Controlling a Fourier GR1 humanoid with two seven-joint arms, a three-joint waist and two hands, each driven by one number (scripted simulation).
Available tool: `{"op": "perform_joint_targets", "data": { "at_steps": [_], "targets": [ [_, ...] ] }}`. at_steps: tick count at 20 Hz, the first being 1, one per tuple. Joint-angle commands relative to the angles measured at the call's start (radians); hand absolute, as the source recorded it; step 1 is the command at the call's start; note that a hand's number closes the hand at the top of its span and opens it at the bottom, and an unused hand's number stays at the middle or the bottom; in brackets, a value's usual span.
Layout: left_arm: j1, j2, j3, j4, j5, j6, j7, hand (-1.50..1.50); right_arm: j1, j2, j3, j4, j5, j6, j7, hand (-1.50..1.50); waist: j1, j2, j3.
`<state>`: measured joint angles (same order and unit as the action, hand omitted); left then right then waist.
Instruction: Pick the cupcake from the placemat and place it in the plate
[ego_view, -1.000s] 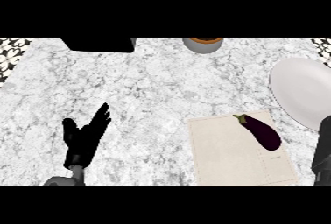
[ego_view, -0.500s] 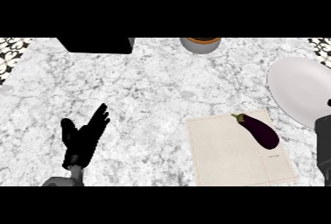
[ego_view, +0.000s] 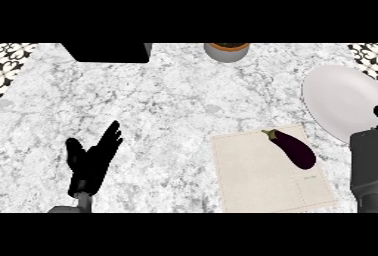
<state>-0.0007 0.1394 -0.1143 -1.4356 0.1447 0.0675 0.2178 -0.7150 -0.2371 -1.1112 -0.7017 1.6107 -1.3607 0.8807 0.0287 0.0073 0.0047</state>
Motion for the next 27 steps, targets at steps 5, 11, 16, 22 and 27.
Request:
{"op": "perform_joint_targets", "data": {
  "at_steps": [5, 11, 16, 22, 27],
  "targets": [
    [0.025, 0.018, 0.031, 0.022, 0.014, -0.021, -0.008, 0.0, 0.094, 0.216, 0.289, -0.241, -0.227, -0.134, -0.007, -1.5, -0.033, -0.012, -0.004],
    [0.014, 0.02, 0.046, 0.049, 0.007, -0.031, -0.04, 0.0, 0.284, 0.235, 0.586, -0.337, -0.36, -0.136, 0.06, -1.5, -0.022, -0.011, -0.005],
    [0.014, -0.032, 0.013, 0.037, -0.015, 0.0, -0.017, 0.0, 0.342, 0.237, 0.656, -0.299, -0.31, -0.137, 0.152, -1.5, -0.017, -0.011, -0.006],
    [0.008, -0.013, 0.023, -0.004, -0.014, -0.017, 0.004, 0.0, 0.277, 0.237, 0.635, -0.214, -0.215, -0.137, 0.269, -1.5, -0.014, -0.01, -0.006],
    [-0.001, -0.001, 0.026, 0.027, -0.024, -0.032, 0.0, 0.0, 0.247, 0.237, 0.634, -0.169, -0.126, -0.137, 0.325, -1.5, -0.008, -0.008, -0.006]
  ]
}}
